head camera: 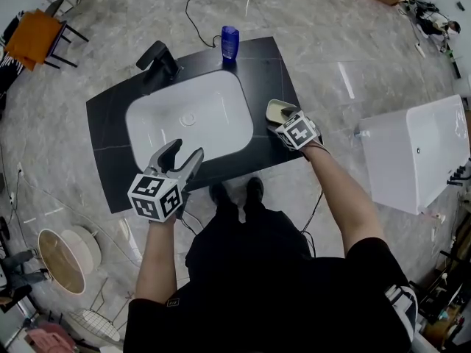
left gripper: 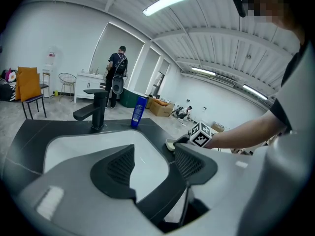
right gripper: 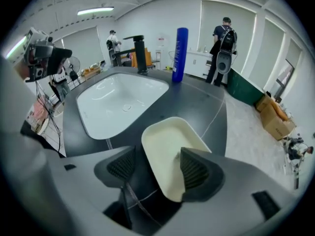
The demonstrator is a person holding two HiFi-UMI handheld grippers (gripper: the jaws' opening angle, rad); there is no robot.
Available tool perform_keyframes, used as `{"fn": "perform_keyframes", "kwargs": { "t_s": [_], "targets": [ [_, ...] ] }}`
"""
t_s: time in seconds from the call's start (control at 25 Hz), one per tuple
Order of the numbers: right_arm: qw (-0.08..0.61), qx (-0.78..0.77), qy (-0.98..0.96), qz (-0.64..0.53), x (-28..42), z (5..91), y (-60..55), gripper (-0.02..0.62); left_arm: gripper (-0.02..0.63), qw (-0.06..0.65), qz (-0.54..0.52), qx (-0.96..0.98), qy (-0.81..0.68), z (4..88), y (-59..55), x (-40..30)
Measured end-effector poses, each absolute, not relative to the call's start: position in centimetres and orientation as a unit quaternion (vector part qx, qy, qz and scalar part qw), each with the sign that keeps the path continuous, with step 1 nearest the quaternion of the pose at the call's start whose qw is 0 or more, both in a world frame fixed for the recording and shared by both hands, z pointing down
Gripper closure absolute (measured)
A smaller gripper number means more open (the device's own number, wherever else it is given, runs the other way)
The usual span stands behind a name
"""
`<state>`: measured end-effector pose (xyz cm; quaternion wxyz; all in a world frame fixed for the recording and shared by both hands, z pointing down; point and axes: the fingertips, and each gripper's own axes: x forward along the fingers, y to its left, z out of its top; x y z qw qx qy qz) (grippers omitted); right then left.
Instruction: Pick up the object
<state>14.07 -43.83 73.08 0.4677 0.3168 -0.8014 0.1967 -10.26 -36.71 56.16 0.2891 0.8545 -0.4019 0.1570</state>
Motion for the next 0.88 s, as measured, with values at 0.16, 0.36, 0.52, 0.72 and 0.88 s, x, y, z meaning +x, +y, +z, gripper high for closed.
{"fn": "perform_keyframes", "kwargs": {
  "t_s": [0.16, 0.36, 0.52, 0.72, 0.88],
  "targets": [
    [0.459, 0.323, -0.803, 0.201, 14.1, 73.3, -44.0, 0.305, 0.341, 0.286, 0.155, 0.853, -0.408, 55.8, -36.7, -10.6],
    [0.468, 0.31, -0.809, 0.173, 12.8, 73.1, -43.1, 0.393, 0.341, 0.288, 0.151, 0.851, -0.414, 55.6, -36.6, -11.4],
    [0.496, 0.295, -0.804, 0.145, 11.8, 73.2, -42.3, 0.489, 0.341, 0.286, 0.146, 0.853, -0.412, 55.3, -36.8, -11.7],
    [0.522, 0.3, -0.788, 0.126, 11.2, 73.4, -41.7, 0.554, 0.341, 0.277, 0.138, 0.86, -0.407, 54.4, -37.2, -11.6],
    [0.515, 0.315, -0.784, 0.145, 11.3, 73.3, -42.2, 0.558, 0.341, 0.269, 0.134, 0.864, -0.403, 53.7, -37.4, -12.1]
  ]
}}
